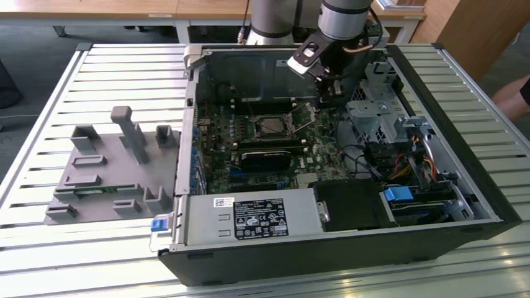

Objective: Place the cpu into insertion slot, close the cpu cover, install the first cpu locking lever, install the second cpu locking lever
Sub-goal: 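Close the cpu cover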

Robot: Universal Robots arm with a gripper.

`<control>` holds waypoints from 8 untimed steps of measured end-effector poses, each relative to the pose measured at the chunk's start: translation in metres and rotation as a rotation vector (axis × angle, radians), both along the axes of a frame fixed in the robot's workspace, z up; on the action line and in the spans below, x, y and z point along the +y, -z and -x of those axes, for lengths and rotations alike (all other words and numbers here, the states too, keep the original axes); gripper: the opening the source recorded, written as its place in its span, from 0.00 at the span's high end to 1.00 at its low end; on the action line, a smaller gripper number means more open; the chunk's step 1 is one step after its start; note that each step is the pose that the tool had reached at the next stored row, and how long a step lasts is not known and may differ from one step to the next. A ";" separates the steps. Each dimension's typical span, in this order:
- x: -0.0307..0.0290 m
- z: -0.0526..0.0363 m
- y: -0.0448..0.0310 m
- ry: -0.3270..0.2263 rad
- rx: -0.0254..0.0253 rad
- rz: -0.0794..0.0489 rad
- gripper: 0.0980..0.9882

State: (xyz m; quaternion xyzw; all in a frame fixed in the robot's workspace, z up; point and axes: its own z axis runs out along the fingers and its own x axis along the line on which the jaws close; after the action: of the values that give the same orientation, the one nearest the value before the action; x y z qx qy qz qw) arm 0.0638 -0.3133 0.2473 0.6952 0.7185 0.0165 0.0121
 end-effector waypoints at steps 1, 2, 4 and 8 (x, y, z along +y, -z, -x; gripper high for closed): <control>0.0001 -0.0003 0.0004 0.000 0.0002 0.000 0.99; 0.0003 -0.0006 0.0009 0.000 0.0005 0.000 0.99; 0.0005 -0.0010 0.0018 0.000 0.0010 0.000 0.99; 0.0011 -0.0022 0.0038 0.000 0.0023 0.001 0.99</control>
State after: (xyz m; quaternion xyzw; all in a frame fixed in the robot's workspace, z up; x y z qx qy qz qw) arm 0.0659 -0.3123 0.2436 0.6952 0.7185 0.0154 0.0115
